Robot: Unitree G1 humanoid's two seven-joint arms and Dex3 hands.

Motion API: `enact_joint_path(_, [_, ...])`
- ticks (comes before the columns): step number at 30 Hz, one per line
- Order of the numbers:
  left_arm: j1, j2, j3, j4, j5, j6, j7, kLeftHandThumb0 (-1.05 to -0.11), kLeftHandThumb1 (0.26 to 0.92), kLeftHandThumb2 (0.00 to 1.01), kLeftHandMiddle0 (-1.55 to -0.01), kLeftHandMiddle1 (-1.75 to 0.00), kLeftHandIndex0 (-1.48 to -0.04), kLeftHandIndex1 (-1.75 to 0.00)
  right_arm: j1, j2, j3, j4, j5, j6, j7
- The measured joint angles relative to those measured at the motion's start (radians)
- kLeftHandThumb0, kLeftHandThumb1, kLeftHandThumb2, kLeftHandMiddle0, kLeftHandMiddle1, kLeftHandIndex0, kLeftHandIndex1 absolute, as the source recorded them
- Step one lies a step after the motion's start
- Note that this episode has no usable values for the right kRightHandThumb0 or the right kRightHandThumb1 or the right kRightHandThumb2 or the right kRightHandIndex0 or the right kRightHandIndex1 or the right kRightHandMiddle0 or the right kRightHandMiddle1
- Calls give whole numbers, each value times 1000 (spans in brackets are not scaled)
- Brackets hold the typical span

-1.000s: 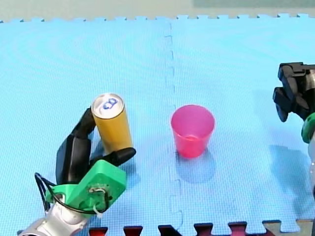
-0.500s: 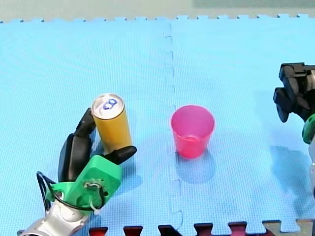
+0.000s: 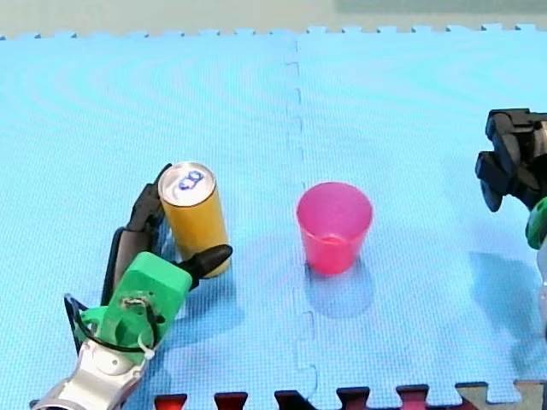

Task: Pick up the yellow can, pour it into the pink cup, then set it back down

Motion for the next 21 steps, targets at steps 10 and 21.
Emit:
enact_joint_path(10, [77,18,49,-61,-45,-49,-27,-1048,744,-1,-292,-15,-222,-7,-1,0,-3,1,4,2,4])
enact_joint_path(21, [158,41,59,-112,-38,-98,-43,-1048,705,0,-284,-6,-216,-1,-7,0,-14,2,13,11,14])
